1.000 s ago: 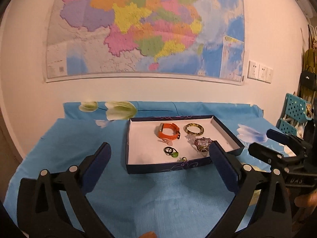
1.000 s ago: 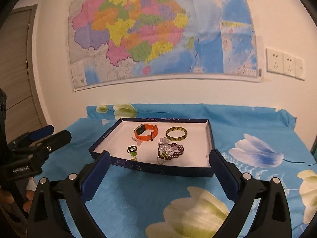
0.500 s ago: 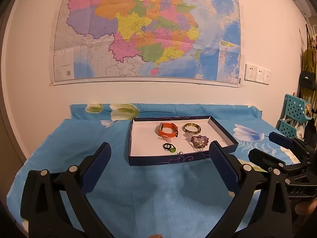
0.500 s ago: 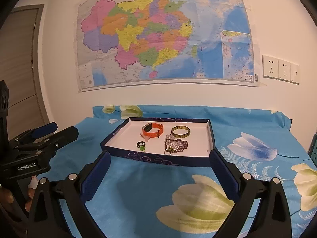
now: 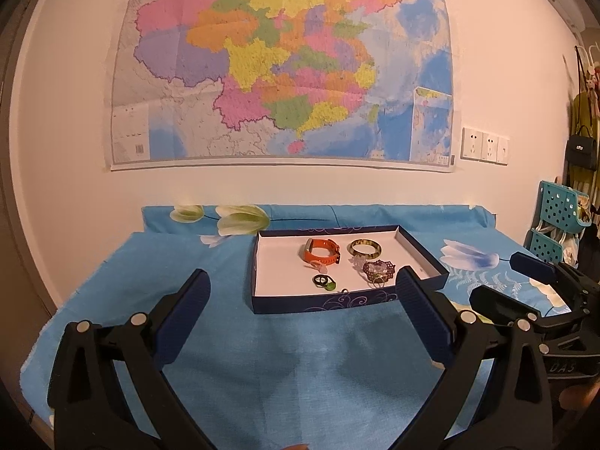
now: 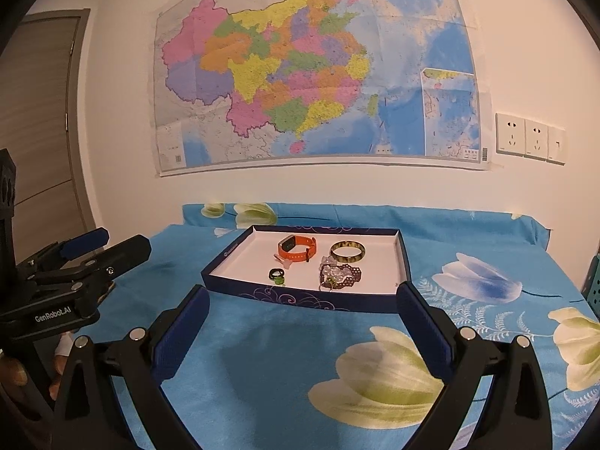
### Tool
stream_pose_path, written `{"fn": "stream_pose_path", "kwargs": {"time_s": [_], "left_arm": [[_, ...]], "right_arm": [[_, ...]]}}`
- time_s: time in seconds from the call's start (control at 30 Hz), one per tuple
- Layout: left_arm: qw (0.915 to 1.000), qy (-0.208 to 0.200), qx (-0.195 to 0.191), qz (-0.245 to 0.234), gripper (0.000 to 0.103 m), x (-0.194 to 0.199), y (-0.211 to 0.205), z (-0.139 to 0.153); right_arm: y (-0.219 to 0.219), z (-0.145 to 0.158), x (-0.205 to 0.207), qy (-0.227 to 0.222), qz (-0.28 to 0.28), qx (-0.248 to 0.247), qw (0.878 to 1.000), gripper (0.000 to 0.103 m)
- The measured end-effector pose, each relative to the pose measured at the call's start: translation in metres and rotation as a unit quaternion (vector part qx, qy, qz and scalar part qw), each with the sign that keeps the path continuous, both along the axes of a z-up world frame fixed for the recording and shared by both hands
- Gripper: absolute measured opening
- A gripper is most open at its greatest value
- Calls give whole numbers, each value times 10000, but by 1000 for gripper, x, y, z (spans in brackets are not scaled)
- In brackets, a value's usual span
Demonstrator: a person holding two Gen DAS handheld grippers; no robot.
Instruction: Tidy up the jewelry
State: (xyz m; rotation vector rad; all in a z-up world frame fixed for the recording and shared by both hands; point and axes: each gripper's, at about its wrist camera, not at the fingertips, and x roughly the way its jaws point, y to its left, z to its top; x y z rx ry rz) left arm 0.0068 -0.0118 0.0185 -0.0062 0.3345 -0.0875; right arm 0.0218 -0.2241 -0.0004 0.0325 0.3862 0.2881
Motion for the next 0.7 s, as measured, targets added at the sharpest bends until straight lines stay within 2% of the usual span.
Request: {"fn": "stream_pose_path", "kwargs": {"time_s": [0.7], "left_arm": [[9999, -130, 54, 47, 98, -10, 2, 2]], "right_arm": [[1, 7, -10, -82, -22, 30, 10000, 96]]}}
